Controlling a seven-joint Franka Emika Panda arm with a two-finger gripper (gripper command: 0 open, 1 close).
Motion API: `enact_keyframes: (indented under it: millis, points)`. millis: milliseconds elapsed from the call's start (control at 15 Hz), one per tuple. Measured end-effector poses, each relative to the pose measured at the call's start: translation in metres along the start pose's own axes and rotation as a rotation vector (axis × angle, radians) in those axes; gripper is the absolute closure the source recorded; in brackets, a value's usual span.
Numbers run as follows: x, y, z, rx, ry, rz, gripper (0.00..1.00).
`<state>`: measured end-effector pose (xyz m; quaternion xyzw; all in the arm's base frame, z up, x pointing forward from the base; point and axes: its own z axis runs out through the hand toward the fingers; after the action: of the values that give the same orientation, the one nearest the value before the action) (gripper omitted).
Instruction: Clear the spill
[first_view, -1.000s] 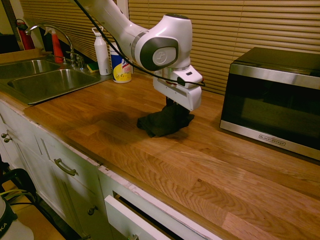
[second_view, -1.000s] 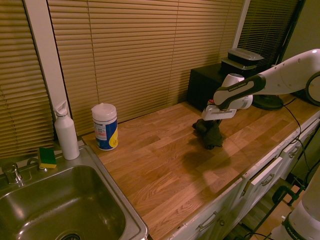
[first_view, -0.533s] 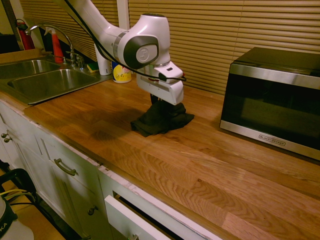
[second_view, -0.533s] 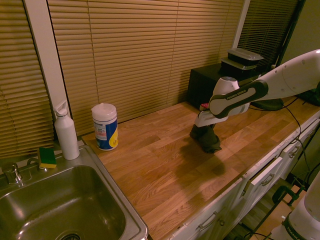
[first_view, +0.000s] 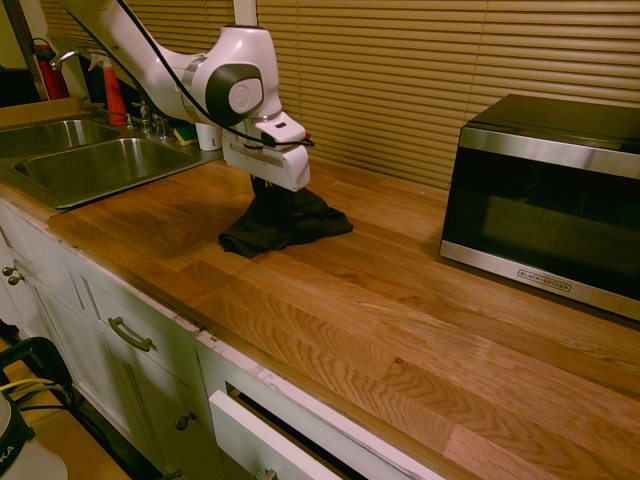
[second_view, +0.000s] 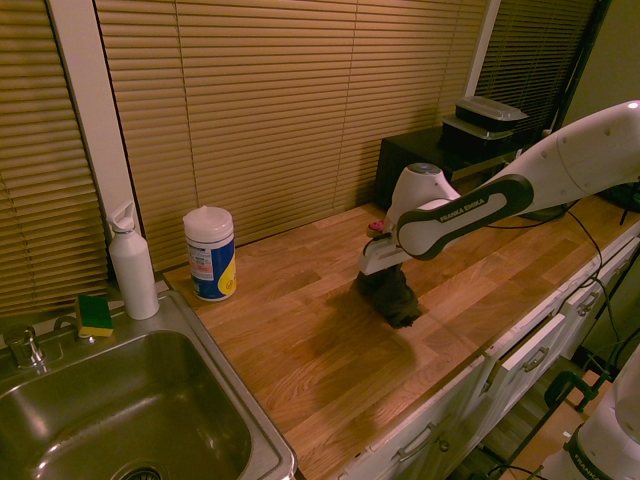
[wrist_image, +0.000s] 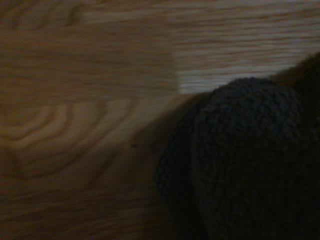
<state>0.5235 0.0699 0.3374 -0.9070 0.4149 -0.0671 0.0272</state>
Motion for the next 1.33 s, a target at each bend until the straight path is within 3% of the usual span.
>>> enact_keyframes:
  millis: [667,1333]
  points:
    - [-0.115,-0.113,0.0,-0.043,0.021,-0.146,1.0]
    - [-0.209,-0.167,-0.004,-0.064,0.037,-0.259,1.0]
